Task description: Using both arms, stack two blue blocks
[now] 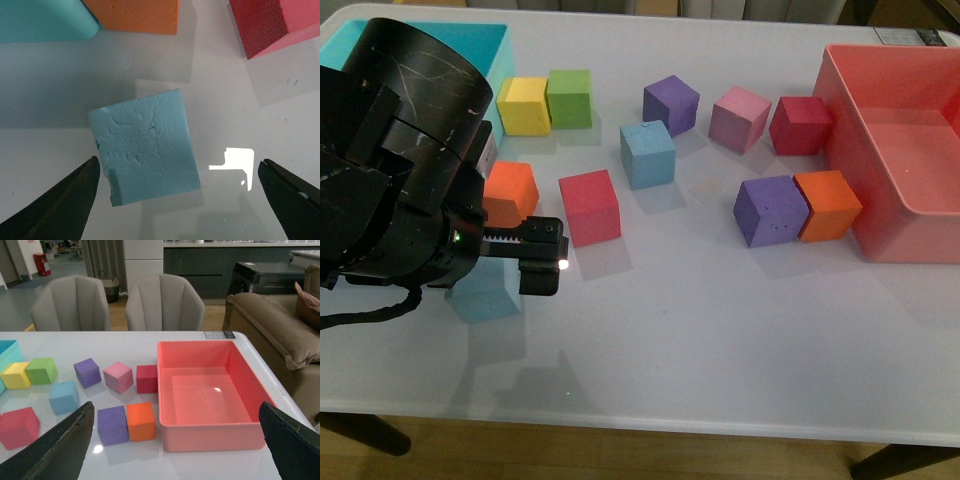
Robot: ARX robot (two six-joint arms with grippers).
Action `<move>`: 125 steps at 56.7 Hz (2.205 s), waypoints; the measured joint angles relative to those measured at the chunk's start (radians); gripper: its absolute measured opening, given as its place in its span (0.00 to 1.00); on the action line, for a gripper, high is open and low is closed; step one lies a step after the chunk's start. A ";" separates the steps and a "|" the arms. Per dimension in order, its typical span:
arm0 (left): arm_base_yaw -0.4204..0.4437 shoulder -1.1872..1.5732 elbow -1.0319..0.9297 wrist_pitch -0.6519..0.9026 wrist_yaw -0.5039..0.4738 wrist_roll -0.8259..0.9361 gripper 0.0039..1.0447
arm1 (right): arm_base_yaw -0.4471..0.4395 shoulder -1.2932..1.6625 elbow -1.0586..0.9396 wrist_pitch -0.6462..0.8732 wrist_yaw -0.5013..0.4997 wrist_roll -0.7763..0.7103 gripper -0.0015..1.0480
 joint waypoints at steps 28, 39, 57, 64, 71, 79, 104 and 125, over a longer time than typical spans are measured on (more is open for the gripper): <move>0.015 0.090 0.058 -0.005 -0.039 -0.002 0.92 | 0.000 0.000 0.000 0.000 0.000 0.000 0.91; 0.021 0.112 0.065 -0.005 -0.050 -0.003 0.92 | 0.000 0.000 0.000 0.000 0.000 0.000 0.91; 0.019 0.135 0.065 -0.006 -0.039 -0.003 0.92 | 0.000 0.000 0.000 0.000 0.000 0.000 0.91; 0.018 0.135 0.065 -0.006 -0.042 -0.003 0.79 | 0.000 0.000 0.000 0.000 0.000 0.000 0.91; 0.016 0.135 0.065 -0.009 -0.043 -0.003 0.62 | 0.000 0.000 0.000 0.000 0.000 0.000 0.91; 0.008 0.121 0.064 -0.022 -0.042 -0.008 0.48 | 0.000 0.000 0.000 0.000 0.000 0.000 0.91; -0.073 -0.045 0.061 -0.097 -0.039 0.018 0.39 | 0.000 0.000 0.000 0.000 0.000 0.000 0.91; -0.171 -0.051 0.317 -0.249 -0.048 0.072 0.38 | 0.000 0.000 0.000 0.000 0.000 0.000 0.91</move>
